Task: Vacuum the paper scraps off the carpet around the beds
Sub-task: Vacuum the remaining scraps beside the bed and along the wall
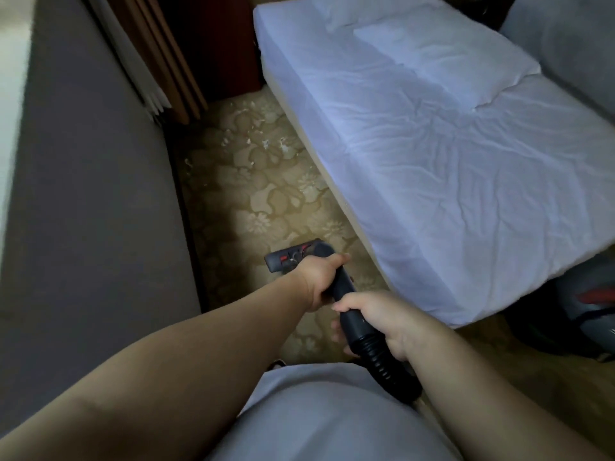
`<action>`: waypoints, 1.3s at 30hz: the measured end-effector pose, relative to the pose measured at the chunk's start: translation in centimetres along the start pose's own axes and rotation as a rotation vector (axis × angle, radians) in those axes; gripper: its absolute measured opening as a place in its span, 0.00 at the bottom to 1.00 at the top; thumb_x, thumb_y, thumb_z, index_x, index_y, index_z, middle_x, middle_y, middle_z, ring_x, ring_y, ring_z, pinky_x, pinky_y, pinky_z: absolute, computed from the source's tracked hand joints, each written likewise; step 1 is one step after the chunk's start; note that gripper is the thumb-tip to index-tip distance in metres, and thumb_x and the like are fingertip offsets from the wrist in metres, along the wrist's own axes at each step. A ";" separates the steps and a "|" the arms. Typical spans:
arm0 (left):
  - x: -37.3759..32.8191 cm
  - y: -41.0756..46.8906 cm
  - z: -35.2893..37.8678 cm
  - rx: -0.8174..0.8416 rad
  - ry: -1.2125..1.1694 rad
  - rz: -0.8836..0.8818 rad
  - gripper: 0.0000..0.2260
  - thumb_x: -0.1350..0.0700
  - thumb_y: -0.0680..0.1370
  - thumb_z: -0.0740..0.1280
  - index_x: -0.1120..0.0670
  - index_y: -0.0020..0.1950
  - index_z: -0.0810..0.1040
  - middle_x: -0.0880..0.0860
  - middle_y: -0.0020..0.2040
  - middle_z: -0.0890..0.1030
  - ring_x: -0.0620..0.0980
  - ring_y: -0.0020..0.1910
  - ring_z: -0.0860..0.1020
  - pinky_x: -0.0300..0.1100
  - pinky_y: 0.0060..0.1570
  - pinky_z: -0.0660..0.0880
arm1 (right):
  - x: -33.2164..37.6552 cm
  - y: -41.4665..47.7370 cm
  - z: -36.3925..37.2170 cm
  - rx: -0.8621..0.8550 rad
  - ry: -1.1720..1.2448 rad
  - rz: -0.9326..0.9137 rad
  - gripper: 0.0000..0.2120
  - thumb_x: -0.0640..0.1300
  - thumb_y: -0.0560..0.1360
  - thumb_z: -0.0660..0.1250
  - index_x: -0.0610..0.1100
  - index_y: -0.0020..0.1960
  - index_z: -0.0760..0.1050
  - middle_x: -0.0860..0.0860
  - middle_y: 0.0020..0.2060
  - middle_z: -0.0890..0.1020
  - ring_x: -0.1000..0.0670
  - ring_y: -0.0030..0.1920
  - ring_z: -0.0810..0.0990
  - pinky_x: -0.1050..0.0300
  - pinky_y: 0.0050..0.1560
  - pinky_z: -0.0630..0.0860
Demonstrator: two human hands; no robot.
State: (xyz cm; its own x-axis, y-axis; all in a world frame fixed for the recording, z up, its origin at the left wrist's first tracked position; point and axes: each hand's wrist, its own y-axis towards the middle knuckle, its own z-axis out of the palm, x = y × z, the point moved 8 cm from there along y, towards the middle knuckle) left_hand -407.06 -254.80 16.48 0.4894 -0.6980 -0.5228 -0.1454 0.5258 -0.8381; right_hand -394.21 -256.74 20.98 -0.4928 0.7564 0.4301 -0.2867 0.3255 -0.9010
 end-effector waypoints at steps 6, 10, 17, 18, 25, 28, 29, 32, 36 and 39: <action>-8.2 2.7 -3.1 0.035 -0.063 0.059 0.08 0.58 0.80 0.70 0.61 0.54 0.75 0.57 0.36 0.80 0.54 0.35 0.79 0.49 0.42 0.79 | 8.5 2.6 3.4 -0.045 -0.045 -0.084 0.06 0.38 0.75 0.69 0.36 0.51 0.79 0.43 0.34 0.84 0.45 0.33 0.84 0.53 0.41 0.80; -13.6 6.6 -4.7 0.054 -0.080 0.027 0.06 0.60 0.82 0.65 0.60 0.46 0.75 0.55 0.34 0.77 0.52 0.32 0.75 0.45 0.41 0.77 | 14.1 7.3 5.2 -0.046 -0.075 -0.122 0.07 0.40 0.74 0.73 0.36 0.48 0.81 0.43 0.35 0.84 0.46 0.32 0.83 0.53 0.38 0.80; -22.2 17.0 -7.3 -0.006 -0.150 -0.070 0.10 0.60 0.82 0.64 0.57 0.40 0.73 0.52 0.30 0.75 0.50 0.29 0.72 0.43 0.35 0.74 | 25.0 17.3 5.1 -0.051 -0.187 -0.084 0.18 0.47 0.60 0.77 0.36 0.45 0.85 0.39 0.41 0.88 0.37 0.43 0.88 0.41 0.50 0.83; -24.1 18.6 -7.1 -0.012 -0.158 -0.079 0.10 0.60 0.82 0.64 0.57 0.40 0.72 0.52 0.30 0.74 0.50 0.29 0.72 0.42 0.34 0.74 | 27.2 18.8 4.4 -0.058 -0.195 -0.084 0.17 0.46 0.61 0.76 0.36 0.45 0.84 0.39 0.40 0.88 0.36 0.44 0.88 0.41 0.50 0.83; -35.5 27.6 -5.0 -0.043 -0.164 -0.131 0.10 0.60 0.82 0.65 0.58 0.40 0.73 0.54 0.29 0.76 0.52 0.27 0.74 0.43 0.33 0.73 | 40.0 25.3 0.3 -0.078 -0.214 -0.038 0.09 0.40 0.71 0.75 0.36 0.48 0.84 0.41 0.37 0.87 0.42 0.38 0.88 0.49 0.40 0.81; -39.2 31.0 -4.5 -0.046 -0.105 -0.126 0.14 0.61 0.83 0.63 0.58 0.37 0.71 0.52 0.24 0.75 0.49 0.21 0.74 0.38 0.25 0.71 | 43.5 27.8 -0.2 -0.086 -0.235 0.019 0.13 0.44 0.66 0.75 0.37 0.46 0.85 0.38 0.39 0.87 0.35 0.43 0.88 0.41 0.44 0.82; -40.5 32.4 -4.5 -0.039 -0.068 -0.129 0.13 0.62 0.82 0.64 0.59 0.37 0.71 0.53 0.24 0.75 0.49 0.22 0.74 0.38 0.24 0.71 | 44.8 28.6 -0.2 -0.096 -0.234 0.020 0.15 0.47 0.63 0.75 0.37 0.45 0.85 0.37 0.40 0.87 0.33 0.45 0.87 0.37 0.46 0.83; -44.5 36.4 -4.8 -0.006 0.045 -0.139 0.13 0.61 0.80 0.66 0.60 0.35 0.72 0.55 0.28 0.76 0.53 0.27 0.75 0.44 0.32 0.74 | 48.8 31.7 -0.4 -0.152 -0.213 0.033 0.19 0.52 0.60 0.76 0.39 0.44 0.85 0.37 0.40 0.87 0.34 0.42 0.87 0.35 0.49 0.84; -49.6 41.4 -7.2 0.126 0.111 -0.217 0.09 0.59 0.81 0.67 0.60 0.42 0.75 0.54 0.30 0.78 0.51 0.29 0.78 0.44 0.34 0.78 | 54.3 35.7 1.5 -0.201 -0.124 0.087 0.05 0.39 0.74 0.74 0.36 0.47 0.82 0.47 0.27 0.83 0.51 0.26 0.82 0.60 0.29 0.78; -54.6 45.1 -10.8 0.191 0.123 -0.235 0.10 0.59 0.83 0.65 0.60 0.43 0.73 0.55 0.33 0.75 0.50 0.31 0.75 0.43 0.36 0.77 | 59.6 39.0 4.8 -0.216 -0.077 0.121 0.03 0.36 0.76 0.73 0.37 0.49 0.80 0.50 0.25 0.82 0.58 0.20 0.78 0.68 0.21 0.69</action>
State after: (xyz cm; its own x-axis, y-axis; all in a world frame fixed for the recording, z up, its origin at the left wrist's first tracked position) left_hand -449.60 -198.19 5.54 0.3809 -0.8585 -0.3433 0.1287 0.4169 -0.8998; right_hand -438.67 -201.70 11.76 -0.5761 0.7548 0.3137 -0.0435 0.3549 -0.9339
